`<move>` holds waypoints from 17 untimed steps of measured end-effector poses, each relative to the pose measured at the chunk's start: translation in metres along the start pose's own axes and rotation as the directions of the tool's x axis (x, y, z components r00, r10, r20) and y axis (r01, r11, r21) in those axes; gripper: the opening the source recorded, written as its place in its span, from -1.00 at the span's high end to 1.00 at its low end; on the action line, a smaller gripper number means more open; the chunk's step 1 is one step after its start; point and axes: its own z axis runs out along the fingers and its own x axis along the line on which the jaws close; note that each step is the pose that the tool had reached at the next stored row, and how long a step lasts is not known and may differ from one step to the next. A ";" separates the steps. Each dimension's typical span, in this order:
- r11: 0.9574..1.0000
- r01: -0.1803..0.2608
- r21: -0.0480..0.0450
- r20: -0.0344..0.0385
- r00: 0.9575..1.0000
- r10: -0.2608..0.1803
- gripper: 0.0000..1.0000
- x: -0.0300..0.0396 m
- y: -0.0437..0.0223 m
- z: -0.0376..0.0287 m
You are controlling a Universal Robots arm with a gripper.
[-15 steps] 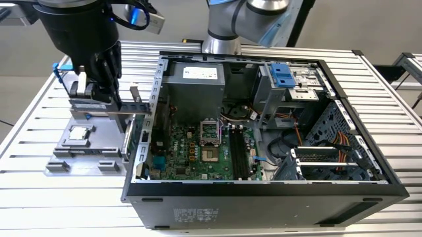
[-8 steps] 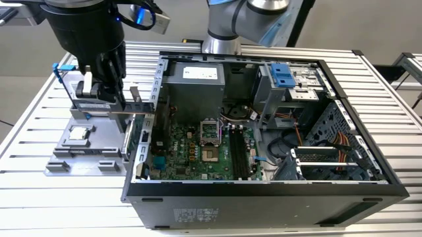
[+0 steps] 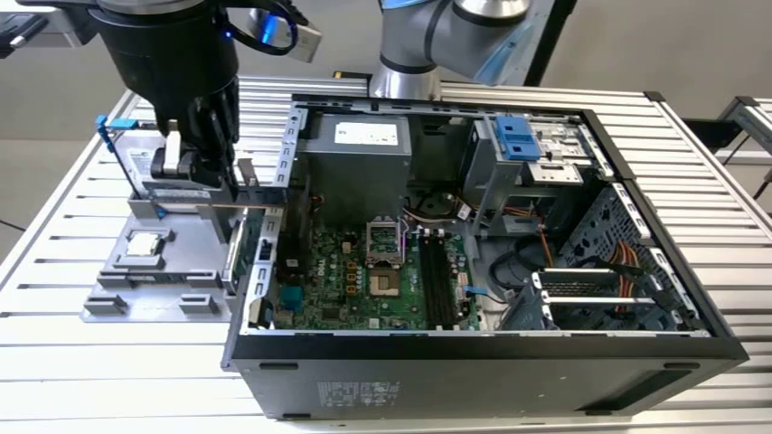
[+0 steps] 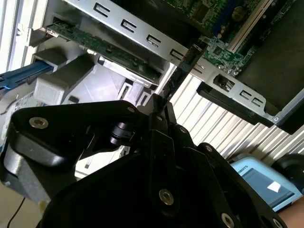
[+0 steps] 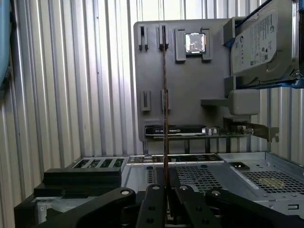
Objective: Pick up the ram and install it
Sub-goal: 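Pick up the ram and move it above insertion slot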
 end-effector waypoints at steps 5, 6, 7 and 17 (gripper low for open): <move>1.000 0.000 0.000 0.000 1.000 0.000 1.00 -0.0006 -0.0063 0.0001; 1.000 0.000 0.000 0.000 1.000 0.000 1.00 -0.0008 -0.0076 0.0000; 1.000 0.000 0.000 0.000 1.000 0.000 1.00 -0.0009 -0.0089 0.0000; 1.000 0.000 0.000 0.000 1.000 0.000 1.00 -0.0024 -0.0230 0.0001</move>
